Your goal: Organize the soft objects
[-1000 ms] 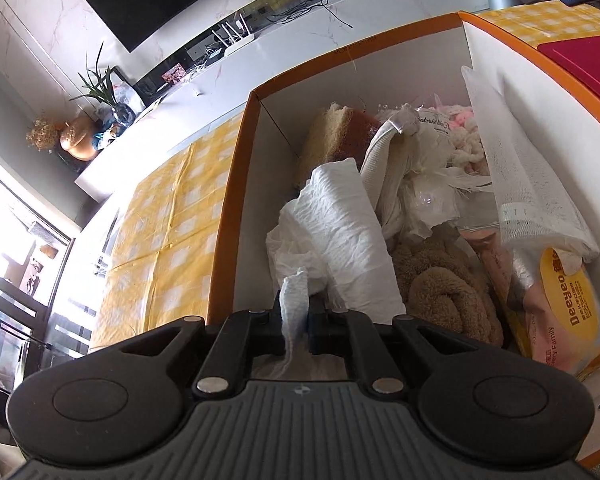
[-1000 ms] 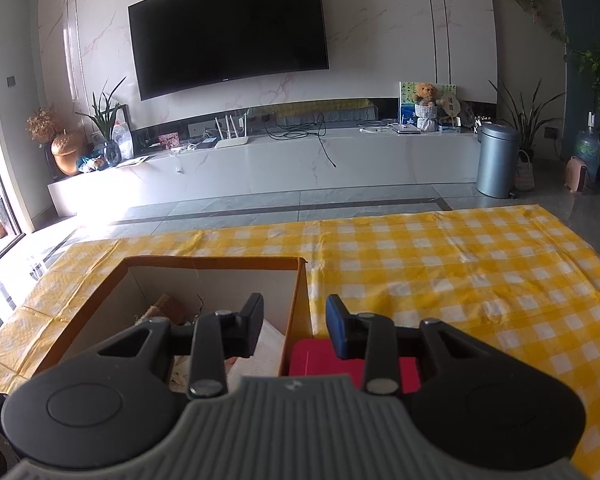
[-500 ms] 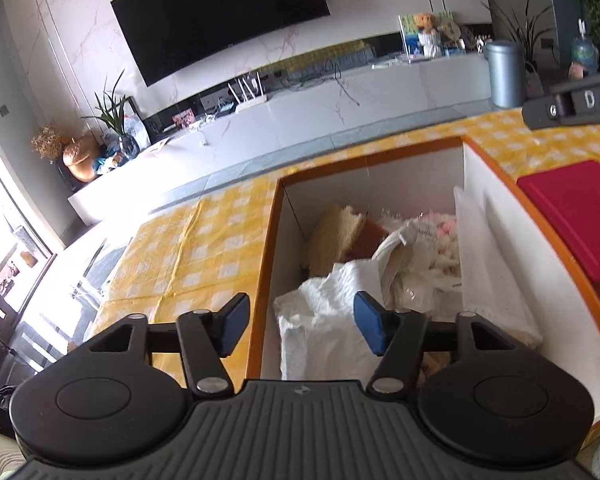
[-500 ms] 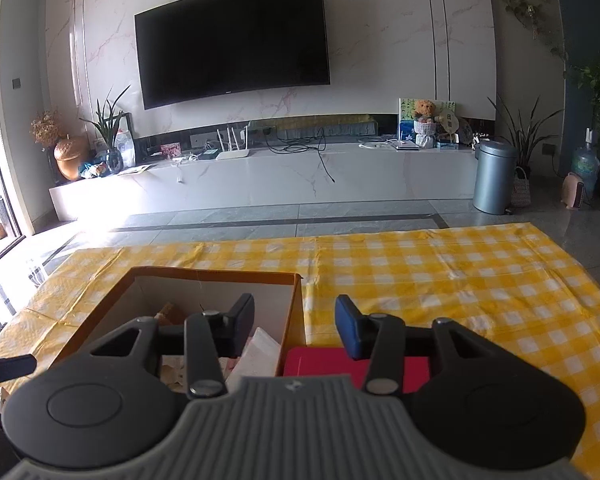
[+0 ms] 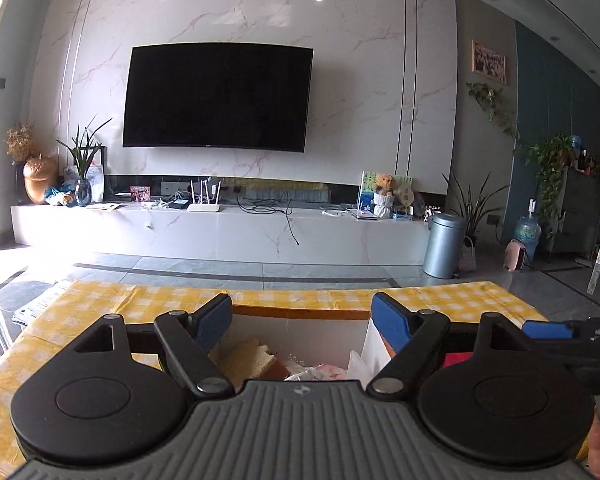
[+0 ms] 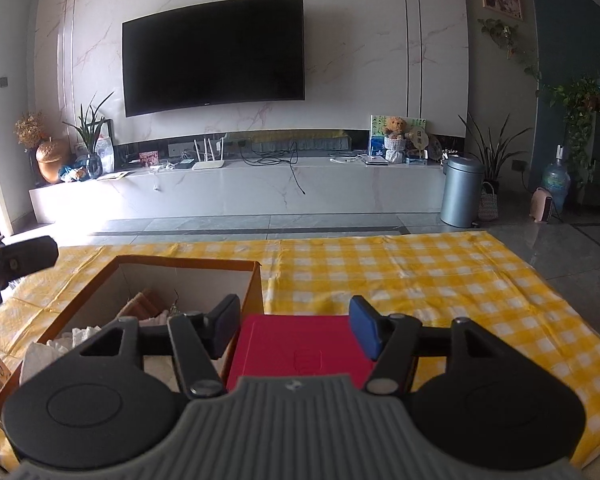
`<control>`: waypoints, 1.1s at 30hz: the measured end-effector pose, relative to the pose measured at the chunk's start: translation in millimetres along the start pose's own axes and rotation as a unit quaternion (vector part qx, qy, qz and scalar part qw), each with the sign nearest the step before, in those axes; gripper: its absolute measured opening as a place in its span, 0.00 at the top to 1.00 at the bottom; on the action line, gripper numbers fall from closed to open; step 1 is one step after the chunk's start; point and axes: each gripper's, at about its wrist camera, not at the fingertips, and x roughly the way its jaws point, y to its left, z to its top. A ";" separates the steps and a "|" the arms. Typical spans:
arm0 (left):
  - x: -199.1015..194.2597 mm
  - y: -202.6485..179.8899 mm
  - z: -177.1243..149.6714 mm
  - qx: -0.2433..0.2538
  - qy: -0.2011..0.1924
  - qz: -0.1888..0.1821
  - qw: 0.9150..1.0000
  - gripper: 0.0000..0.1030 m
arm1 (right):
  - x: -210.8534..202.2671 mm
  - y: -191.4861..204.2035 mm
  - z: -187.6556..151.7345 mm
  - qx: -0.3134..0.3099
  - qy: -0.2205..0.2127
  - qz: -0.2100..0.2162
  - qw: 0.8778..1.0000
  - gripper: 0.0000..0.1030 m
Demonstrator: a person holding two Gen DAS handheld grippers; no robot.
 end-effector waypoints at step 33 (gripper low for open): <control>10.6 -8.5 -22.0 -0.002 0.027 0.009 1.000 0.10 | -4.8 21.6 -18.7 -0.057 -0.029 0.033 0.997 0.34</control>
